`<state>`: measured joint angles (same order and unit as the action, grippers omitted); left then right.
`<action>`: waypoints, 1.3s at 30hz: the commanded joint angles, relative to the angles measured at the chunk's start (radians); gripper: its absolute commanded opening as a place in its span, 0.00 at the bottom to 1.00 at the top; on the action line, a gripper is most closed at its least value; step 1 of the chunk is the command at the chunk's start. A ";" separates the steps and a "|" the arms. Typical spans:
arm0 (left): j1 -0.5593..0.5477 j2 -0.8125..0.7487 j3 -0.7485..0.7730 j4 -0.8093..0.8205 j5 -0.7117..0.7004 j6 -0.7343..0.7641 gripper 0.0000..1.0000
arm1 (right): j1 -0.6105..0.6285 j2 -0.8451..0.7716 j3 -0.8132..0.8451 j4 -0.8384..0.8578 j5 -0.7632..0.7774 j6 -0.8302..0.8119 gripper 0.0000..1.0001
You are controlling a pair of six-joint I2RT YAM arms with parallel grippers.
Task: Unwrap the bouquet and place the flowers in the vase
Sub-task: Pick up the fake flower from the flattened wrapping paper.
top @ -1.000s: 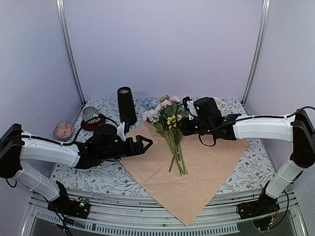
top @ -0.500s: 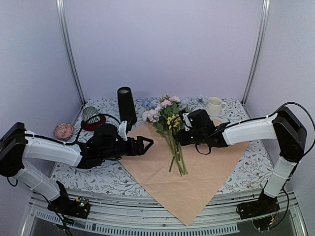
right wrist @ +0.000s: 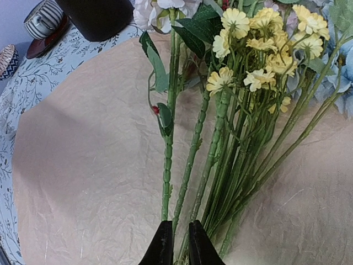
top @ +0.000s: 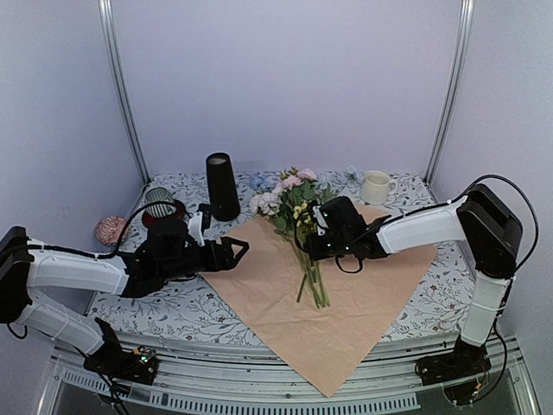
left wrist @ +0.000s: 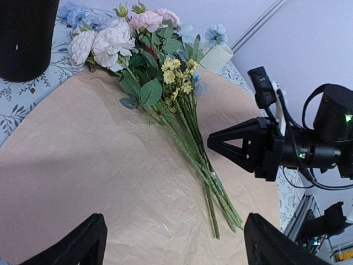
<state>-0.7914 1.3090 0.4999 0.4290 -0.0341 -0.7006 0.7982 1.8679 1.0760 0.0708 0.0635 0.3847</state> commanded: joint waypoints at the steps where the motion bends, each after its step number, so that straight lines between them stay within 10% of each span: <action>1: 0.019 -0.039 -0.007 -0.038 -0.012 0.022 0.88 | -0.001 0.056 0.071 -0.078 -0.033 0.036 0.12; 39: 0.022 -0.074 -0.016 -0.073 -0.024 0.011 0.88 | -0.006 -0.015 0.029 -0.113 0.043 0.061 0.25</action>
<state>-0.7815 1.2495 0.4881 0.3756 -0.0448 -0.6991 0.7971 1.8774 1.1168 -0.0715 0.1390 0.4480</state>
